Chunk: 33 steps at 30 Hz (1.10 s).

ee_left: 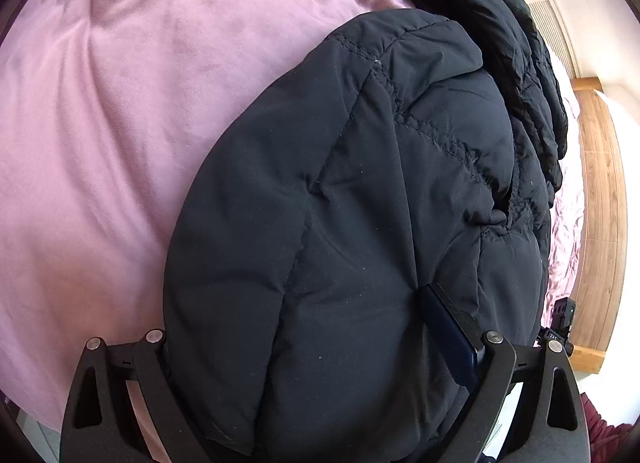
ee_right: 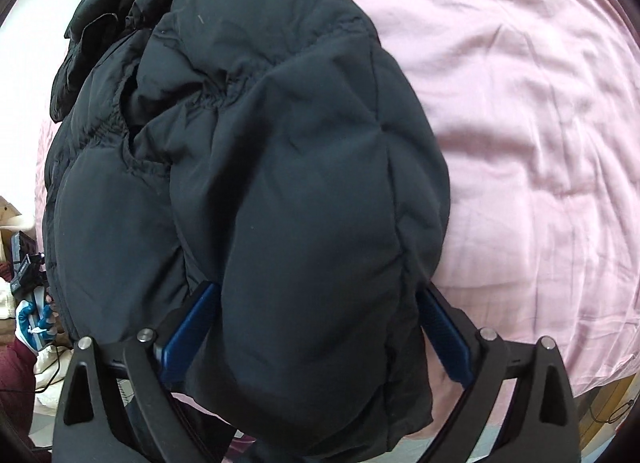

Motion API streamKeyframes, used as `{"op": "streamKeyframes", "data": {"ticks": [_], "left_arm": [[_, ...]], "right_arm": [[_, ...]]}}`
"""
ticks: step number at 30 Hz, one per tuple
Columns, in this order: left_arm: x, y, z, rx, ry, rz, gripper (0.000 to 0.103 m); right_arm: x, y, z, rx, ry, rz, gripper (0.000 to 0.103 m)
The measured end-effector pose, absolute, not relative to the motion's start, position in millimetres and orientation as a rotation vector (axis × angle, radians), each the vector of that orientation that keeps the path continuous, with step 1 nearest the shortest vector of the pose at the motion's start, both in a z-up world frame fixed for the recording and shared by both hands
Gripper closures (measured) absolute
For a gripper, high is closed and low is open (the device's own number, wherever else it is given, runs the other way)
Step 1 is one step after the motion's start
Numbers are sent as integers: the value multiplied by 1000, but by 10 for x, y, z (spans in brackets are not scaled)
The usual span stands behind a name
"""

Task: Fold large clothes

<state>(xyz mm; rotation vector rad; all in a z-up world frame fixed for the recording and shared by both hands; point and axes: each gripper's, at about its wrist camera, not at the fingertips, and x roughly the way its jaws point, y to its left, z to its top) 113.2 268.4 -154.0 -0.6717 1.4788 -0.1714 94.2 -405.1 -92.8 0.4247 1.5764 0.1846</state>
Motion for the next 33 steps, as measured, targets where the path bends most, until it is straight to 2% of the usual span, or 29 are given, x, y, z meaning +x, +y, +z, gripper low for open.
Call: {"op": "streamKeyframes", "data": {"ticks": [12,13,18,24,25,27,29,31,33], "left_arm": [[1102,2440,-1551,-726,1493,-243,9],[1104,2421,-1546,-726,1493,-246,10],[1106,2295,-1537,-751,1498,-263,17],[1131,2067,-1535,-742,1522,-288,21],[1136,2040,-1530,-743,1525,-290,25],[1151,1979,-1525,-747,1534,-295,38],[1167,1937,-1497,-740,1543,-303,59],[1193,1876,-1437,-738,1539,-324,71],[1228,1831,-1367,-724,1535,-344,78]], "right_arm": [[875,-3819,-1042,523,1608,312,7],[837,-3808,-1058,530,1607,315,9],[749,-3832,-1082,624,1593,347,38],[727,-3687,-1086,634,1599,328,39],[721,-3713,-1081,637,1601,323,40],[667,-3752,-1054,652,1604,315,50],[689,-3675,-1007,670,1601,309,61],[716,-3631,-942,676,1596,304,69],[722,-3584,-869,679,1584,297,77]]}}
